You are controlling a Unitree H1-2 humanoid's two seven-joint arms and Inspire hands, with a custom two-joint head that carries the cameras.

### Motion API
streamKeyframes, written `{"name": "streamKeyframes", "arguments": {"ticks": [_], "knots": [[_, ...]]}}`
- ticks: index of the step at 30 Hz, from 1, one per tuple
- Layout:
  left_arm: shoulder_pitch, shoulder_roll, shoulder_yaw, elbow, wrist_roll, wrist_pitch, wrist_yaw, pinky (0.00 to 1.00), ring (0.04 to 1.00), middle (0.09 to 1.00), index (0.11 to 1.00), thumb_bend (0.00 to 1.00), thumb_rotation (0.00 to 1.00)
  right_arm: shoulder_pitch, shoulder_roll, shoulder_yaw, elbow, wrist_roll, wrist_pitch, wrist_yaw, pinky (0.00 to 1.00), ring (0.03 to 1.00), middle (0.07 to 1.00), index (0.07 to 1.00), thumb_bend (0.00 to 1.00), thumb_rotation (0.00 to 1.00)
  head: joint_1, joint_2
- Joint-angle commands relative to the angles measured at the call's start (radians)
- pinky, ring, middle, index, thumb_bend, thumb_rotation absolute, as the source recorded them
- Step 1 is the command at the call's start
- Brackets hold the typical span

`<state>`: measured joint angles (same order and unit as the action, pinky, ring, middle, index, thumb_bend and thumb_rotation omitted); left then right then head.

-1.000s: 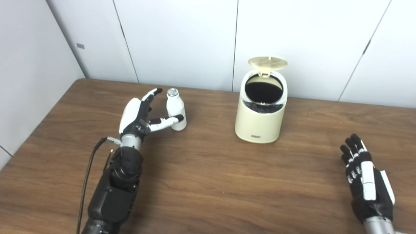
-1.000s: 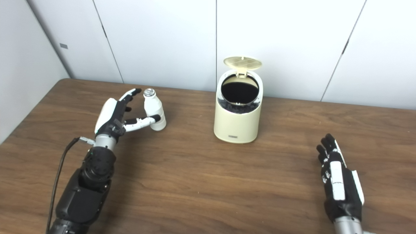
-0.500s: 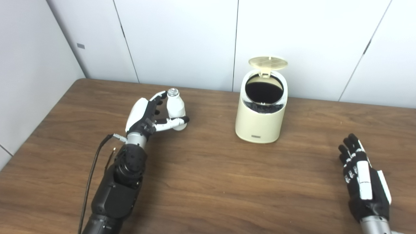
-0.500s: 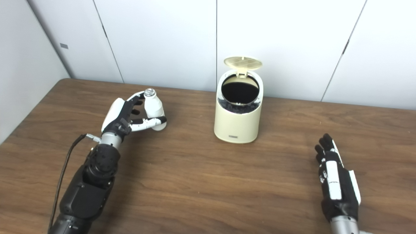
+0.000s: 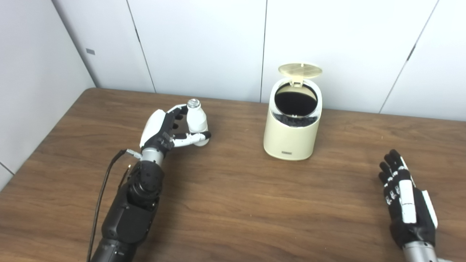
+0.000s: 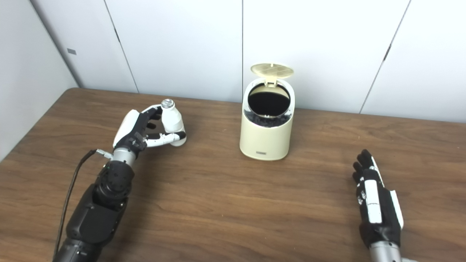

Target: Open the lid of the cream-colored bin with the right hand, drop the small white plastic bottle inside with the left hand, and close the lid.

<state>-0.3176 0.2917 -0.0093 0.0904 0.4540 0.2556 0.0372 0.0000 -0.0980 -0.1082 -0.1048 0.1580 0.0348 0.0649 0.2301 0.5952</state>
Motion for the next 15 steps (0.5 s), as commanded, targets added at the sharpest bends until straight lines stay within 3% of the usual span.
{"name": "streamKeyframes", "arguments": {"ticks": [1,9,14,15], "knots": [[-0.034,0.014,0.003,-0.018,0.007,-0.026,0.026,0.74,0.811,0.806,0.817,0.86,0.33,-0.028,-0.005,-0.001,-0.039,-0.003,-0.019,-0.001,0.98,0.966,0.967,0.951,0.63,0.87,0.001,0.001],[-0.038,0.005,0.008,-0.002,-0.008,-0.043,0.034,0.57,0.637,0.671,0.732,0.78,0.26,-0.028,-0.007,0.000,-0.035,-0.018,-0.027,-0.002,0.98,0.976,0.973,0.959,0.64,0.88,-0.006,0.002],[-0.042,-0.019,0.033,0.015,-0.056,-0.069,0.048,0.45,0.524,0.569,0.629,0.71,0.05,-0.027,-0.003,0.000,-0.038,-0.028,-0.030,-0.005,0.96,0.973,0.962,0.946,0.65,0.87,-0.009,0.000],[-0.044,-0.024,0.038,0.019,-0.067,-0.073,0.050,0.43,0.499,0.506,0.584,0.61,0.03,-0.027,-0.002,0.000,-0.040,-0.029,-0.029,-0.006,0.96,0.974,0.962,0.945,0.66,0.87,-0.011,0.000]]}}
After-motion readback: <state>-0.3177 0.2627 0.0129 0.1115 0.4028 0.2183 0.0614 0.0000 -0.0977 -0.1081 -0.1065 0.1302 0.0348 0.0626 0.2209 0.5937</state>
